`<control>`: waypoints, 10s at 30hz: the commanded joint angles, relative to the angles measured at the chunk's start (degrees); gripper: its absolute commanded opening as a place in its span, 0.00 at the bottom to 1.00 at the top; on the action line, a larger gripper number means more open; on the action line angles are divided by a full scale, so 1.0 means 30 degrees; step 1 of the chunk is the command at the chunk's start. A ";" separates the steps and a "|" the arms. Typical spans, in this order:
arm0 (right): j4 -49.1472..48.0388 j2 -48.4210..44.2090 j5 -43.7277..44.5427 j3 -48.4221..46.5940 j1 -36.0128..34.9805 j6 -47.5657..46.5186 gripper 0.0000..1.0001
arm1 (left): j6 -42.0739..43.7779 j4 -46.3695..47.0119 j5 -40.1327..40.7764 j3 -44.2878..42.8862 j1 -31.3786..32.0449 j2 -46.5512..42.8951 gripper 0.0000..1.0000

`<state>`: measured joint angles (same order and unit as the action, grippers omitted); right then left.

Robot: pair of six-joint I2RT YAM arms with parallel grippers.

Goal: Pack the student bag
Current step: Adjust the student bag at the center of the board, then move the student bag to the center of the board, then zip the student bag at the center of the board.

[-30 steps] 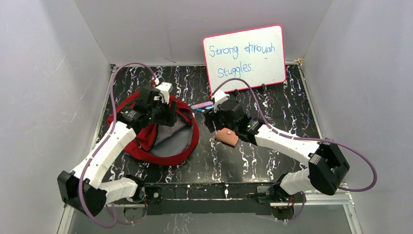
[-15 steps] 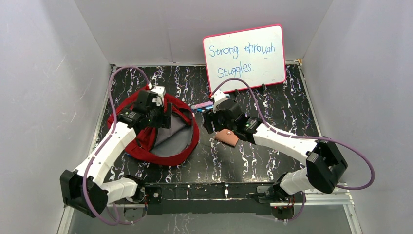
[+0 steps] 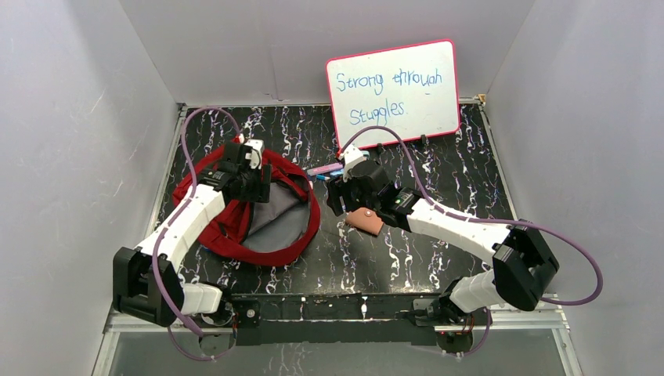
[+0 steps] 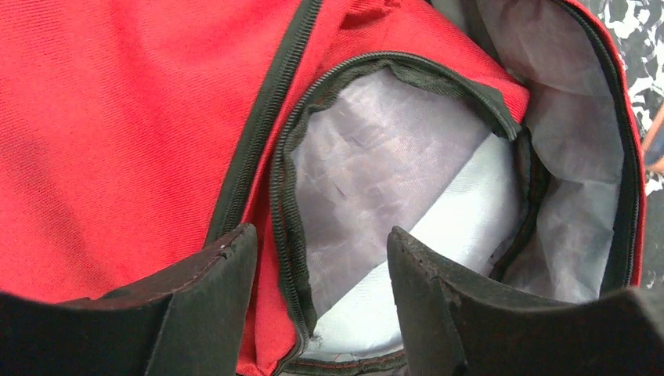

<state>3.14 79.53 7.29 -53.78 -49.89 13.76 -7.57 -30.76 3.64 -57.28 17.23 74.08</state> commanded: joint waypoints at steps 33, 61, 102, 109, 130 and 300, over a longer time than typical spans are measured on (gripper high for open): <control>-0.0895 -0.0103 -0.0530 -0.0247 -0.0033 0.0181 0.75 | -0.0491 -0.4529 -0.9026 -0.0395 0.0840 -0.3453 0.00; 0.0490 0.0005 -0.3045 -0.0193 -0.0161 1.1081 0.82 | -0.3640 -0.2367 -0.2381 -0.1596 0.1463 -0.4930 0.65; 0.0188 0.3666 -0.4104 -0.2437 -0.0646 1.0016 0.02 | 0.2774 -0.1402 0.4251 -0.2004 0.1140 0.3632 0.00; 0.1234 0.2627 -0.2566 -0.3562 -0.0643 0.8615 0.00 | 0.1709 -0.2416 0.4333 -0.2830 0.1111 0.1577 0.00; 0.6996 -0.0215 0.2197 -0.6791 0.0817 0.4892 0.00 | -0.0832 -0.4179 -0.2148 -0.4943 0.1081 -0.1395 0.00; -0.1391 -0.3889 0.1413 0.2557 -0.3371 -0.6310 0.00 | 0.1357 -0.0038 -0.6450 -0.1386 -0.0500 -0.1036 0.24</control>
<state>1.69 73.03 23.31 -44.40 -60.36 -5.41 -6.66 -28.38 -9.72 -60.16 16.53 72.42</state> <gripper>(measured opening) 0.035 0.074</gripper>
